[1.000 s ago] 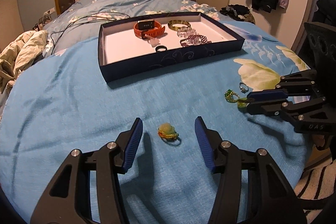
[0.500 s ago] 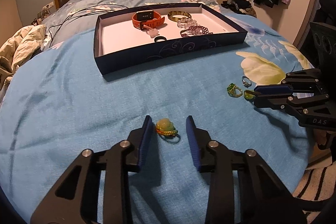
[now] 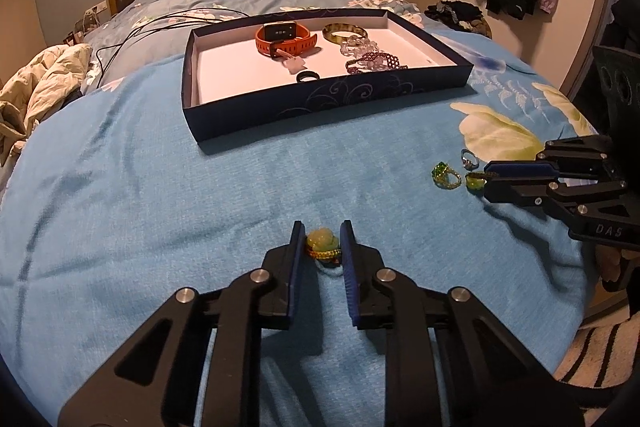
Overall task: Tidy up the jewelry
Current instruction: 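Grasp the yellow-green ring with the left tool while the right tool grasps the green-stone ring, then carry the yellow-green ring in the left tool while the right tool carries the green-stone ring into the box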
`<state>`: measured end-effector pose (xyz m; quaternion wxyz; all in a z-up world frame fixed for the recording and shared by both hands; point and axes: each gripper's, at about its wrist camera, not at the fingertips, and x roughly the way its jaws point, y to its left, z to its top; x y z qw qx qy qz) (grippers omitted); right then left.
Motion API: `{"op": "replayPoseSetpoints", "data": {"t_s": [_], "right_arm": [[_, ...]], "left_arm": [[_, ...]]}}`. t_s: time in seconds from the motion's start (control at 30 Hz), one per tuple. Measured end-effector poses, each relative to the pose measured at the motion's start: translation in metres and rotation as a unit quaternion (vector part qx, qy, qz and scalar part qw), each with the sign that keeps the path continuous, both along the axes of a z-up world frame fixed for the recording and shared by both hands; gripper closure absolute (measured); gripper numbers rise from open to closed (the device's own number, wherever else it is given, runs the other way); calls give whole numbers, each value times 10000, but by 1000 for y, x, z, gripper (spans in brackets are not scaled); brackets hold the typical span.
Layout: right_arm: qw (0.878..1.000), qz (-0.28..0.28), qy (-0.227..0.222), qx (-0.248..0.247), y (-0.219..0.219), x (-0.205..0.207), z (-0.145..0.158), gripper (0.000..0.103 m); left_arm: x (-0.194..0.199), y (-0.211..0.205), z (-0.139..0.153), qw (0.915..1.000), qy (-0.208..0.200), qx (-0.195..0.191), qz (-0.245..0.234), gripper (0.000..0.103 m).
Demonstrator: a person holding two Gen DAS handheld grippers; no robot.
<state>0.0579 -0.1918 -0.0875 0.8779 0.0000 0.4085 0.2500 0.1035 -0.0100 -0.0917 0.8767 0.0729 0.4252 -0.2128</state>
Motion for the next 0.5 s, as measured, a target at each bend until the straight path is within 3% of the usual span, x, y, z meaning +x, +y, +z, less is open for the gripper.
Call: {"op": "replayPoseSetpoints", "data": {"t_s": [0.5], "right_arm": [[9995,-136,-241,123,-5,2,13,91]], "left_arm": [[0,-1,17,9997,-219,-142,10,85]]}}
